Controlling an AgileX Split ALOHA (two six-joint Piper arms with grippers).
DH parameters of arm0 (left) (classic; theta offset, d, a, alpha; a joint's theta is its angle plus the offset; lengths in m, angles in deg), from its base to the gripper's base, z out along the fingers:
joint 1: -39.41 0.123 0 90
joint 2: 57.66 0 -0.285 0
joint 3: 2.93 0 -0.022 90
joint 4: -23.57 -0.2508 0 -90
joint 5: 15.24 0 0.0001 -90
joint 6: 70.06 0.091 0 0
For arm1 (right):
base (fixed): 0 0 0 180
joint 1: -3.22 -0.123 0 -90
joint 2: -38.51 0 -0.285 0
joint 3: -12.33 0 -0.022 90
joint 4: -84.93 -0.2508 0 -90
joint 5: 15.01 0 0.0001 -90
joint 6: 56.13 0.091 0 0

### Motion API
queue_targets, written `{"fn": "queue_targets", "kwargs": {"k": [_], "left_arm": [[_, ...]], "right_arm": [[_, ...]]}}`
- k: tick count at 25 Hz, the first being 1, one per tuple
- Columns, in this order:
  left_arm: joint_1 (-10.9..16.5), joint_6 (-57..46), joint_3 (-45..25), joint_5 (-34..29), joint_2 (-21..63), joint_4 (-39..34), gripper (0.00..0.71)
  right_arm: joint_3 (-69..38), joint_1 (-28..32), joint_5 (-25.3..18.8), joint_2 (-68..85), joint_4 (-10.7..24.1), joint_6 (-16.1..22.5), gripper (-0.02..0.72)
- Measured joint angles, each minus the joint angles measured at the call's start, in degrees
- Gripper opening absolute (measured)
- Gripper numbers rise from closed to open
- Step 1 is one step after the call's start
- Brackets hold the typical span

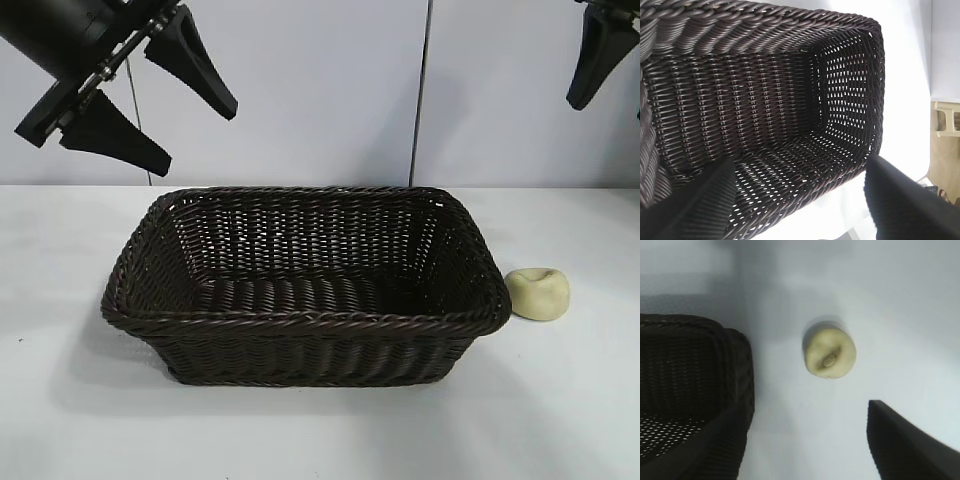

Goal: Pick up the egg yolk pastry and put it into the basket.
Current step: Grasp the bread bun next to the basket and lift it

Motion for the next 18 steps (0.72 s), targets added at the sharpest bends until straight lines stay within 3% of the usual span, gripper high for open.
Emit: {"fn": "queue_targets", "kwargs": {"k": [18], "left_arm": [[0.00, 0.00, 0.00, 0.00, 0.00, 0.00, 0.522]], "right_arm": [[0.00, 0.00, 0.26, -11.72, -2.02, -0.02, 0.495]]}}
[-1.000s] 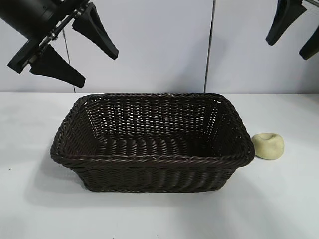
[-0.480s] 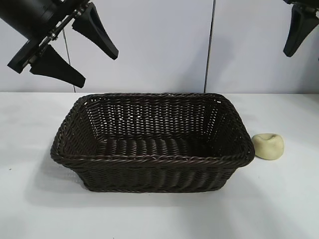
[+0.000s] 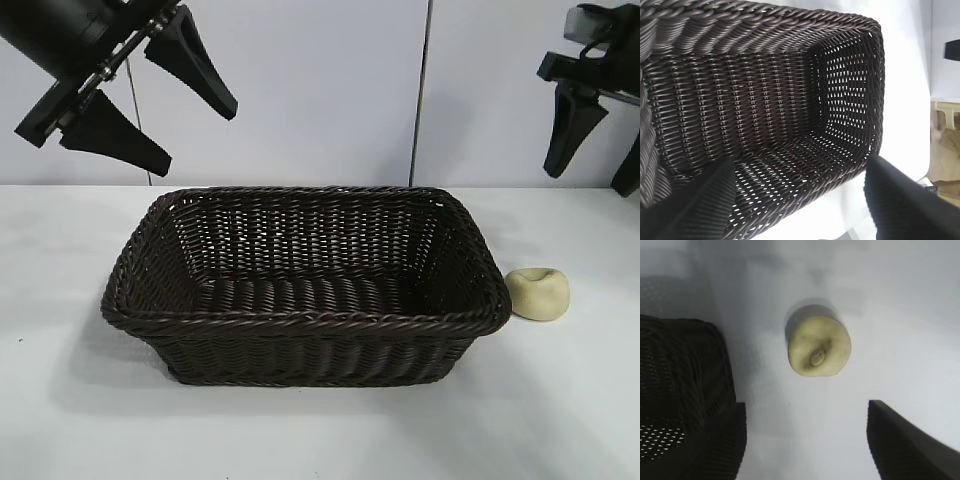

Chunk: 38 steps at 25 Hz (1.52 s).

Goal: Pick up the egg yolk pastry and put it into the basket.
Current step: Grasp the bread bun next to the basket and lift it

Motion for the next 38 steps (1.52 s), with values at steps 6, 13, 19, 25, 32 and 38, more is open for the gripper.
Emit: {"fn": "queue_targets", "kwargs": {"k": [6, 13, 19, 25, 32, 38], "left_arm": [[0.00, 0.00, 0.00, 0.00, 0.00, 0.00, 0.522], [0.00, 0.00, 0.00, 0.00, 0.00, 0.00, 0.522], [0.00, 0.00, 0.00, 0.00, 0.00, 0.00, 0.522], [0.00, 0.00, 0.00, 0.00, 0.00, 0.00, 0.522], [0.00, 0.00, 0.00, 0.00, 0.00, 0.00, 0.522], [0.00, 0.00, 0.00, 0.00, 0.00, 0.00, 0.522]], "right_arm": [[0.00, 0.00, 0.70, -5.09, -0.42, -0.17, 0.495], [0.00, 0.00, 1.88, -9.80, -2.47, -1.07, 0.495], [0.00, 0.00, 4.44, -12.47, -2.67, -1.23, 0.495], [0.00, 0.00, 5.71, -12.92, -1.33, -1.18, 0.495], [0.00, 0.00, 5.89, -12.92, -0.94, -1.07, 0.492], [0.00, 0.00, 6.28, -12.92, -0.94, -1.07, 0.348]]}}
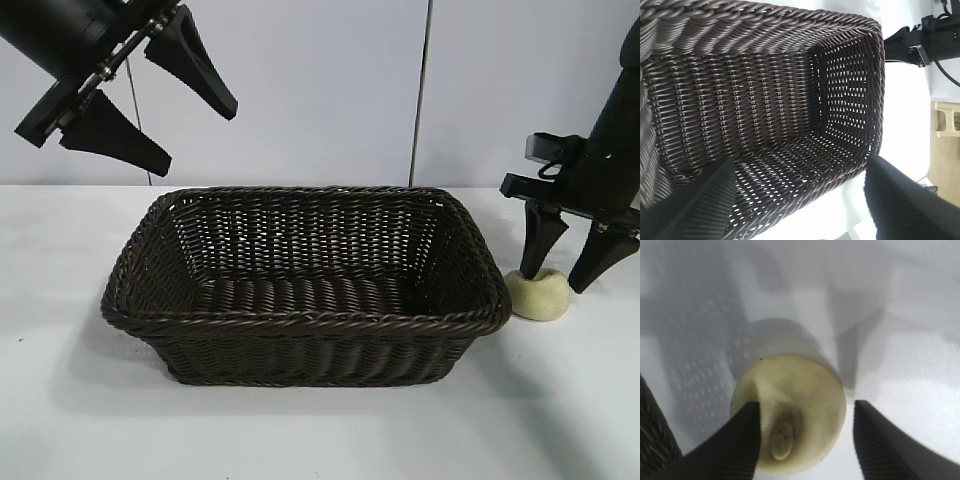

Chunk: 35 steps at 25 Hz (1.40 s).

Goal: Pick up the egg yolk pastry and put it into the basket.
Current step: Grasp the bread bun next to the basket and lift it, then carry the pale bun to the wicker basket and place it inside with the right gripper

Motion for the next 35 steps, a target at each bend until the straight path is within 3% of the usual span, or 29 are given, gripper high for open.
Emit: {"fn": "queue_targets", "kwargs": {"k": [3, 8, 11, 28, 35], "left_arm": [[0.00, 0.00, 0.00, 0.00, 0.00, 0.00, 0.522], [0.00, 0.00, 0.00, 0.00, 0.00, 0.00, 0.522], [0.00, 0.00, 0.00, 0.00, 0.00, 0.00, 0.522], [0.00, 0.00, 0.00, -0.30, 0.00, 0.00, 0.522], [0.00, 0.00, -0.07, -0.36, 0.00, 0.00, 0.522]], "right_arm": [[0.00, 0.00, 0.15, 0.00, 0.16, 0.00, 0.299], [0.00, 0.00, 0.42, 0.00, 0.20, 0.00, 0.113], [0.00, 0.00, 0.44, 0.00, 0.20, 0.00, 0.043], [0.38, 0.00, -1.02, 4.24, -3.07, -0.42, 0.022], [3.86, 0.00, -4.80, 10.27, -3.07, -0.48, 0.022]]}}
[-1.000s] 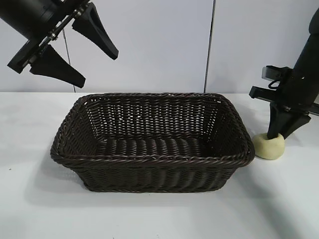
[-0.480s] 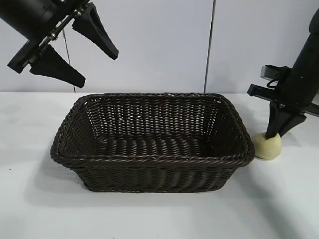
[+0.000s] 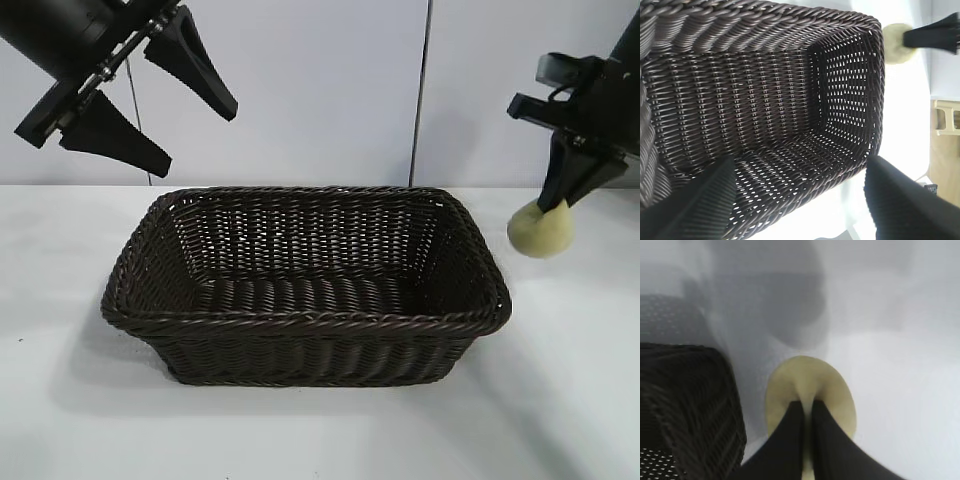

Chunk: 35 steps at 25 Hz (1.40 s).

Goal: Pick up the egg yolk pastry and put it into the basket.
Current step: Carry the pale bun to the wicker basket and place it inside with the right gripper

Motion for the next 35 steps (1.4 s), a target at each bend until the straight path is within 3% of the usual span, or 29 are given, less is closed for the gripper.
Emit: {"fn": "queue_targets", "kwargs": {"k": [15, 35], "left_arm": [[0.00, 0.00, 0.00, -0.06, 0.00, 0.00, 0.522], [0.00, 0.00, 0.00, -0.11, 0.00, 0.00, 0.522]], "right_arm": [[1.00, -0.80, -1.39, 9.73, -2.43, -0.66, 0.022], [1.00, -22.68, -1.52, 7.61, -1.57, 0.20, 0.022]]}}
